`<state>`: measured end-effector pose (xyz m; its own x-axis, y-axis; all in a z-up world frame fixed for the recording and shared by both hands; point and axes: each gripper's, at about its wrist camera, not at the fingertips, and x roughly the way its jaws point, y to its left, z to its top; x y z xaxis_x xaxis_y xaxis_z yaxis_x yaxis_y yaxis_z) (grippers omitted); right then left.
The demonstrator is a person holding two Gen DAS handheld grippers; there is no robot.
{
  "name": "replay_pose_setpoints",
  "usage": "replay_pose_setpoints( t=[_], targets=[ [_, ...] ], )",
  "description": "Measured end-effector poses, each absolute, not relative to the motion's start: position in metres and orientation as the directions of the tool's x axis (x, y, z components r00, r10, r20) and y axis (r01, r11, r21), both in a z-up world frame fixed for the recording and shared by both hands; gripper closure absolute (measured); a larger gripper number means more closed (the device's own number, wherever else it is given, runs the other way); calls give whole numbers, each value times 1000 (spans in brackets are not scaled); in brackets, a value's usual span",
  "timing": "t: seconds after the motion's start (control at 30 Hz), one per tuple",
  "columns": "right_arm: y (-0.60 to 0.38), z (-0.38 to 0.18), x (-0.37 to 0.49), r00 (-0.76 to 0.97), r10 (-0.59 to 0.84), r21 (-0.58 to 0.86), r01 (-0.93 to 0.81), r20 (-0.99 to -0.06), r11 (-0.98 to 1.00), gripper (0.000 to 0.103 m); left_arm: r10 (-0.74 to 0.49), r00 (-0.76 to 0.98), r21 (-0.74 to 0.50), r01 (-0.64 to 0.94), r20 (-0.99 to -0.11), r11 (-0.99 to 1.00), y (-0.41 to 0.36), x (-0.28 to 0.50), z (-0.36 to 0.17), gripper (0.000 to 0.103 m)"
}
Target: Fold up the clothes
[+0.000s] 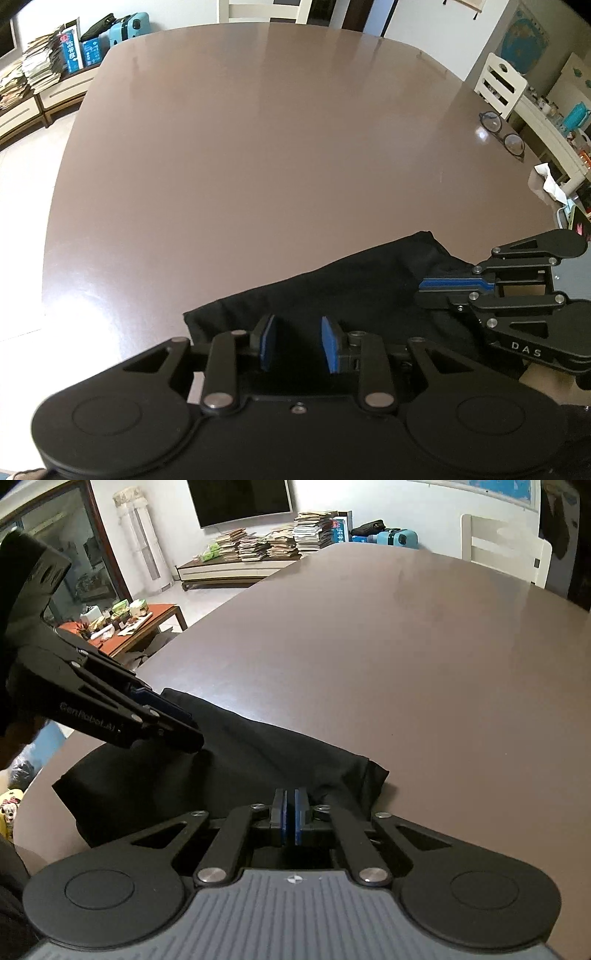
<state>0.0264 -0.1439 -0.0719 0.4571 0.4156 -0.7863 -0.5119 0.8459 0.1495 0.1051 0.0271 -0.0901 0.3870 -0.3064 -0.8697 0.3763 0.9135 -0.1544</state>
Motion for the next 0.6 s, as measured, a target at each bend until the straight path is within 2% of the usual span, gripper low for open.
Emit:
replay_pose_setpoints(
  t=[0.07, 0.23, 0.27, 0.6],
  targets=[
    [-140, -66, 24, 464, 437, 160, -523, -771, 837, 95, -295, 406, -134, 379, -865, 916, 28, 102, -88, 66],
    [-129, -66, 24, 456, 433, 128, -560, -778, 819, 95, -264, 399, -117, 356, -878, 927, 29, 102, -96, 66],
    [-130, -67, 24, 451, 424, 124, -557, -785, 821, 99, -266, 400, -119, 357, -877, 927, 30, 102, -97, 66],
    [-153, -73, 32, 457, 422, 169, -497, -783, 851, 103, -292, 390, -148, 359, -873, 922, 34, 103, -98, 66]
  ],
)
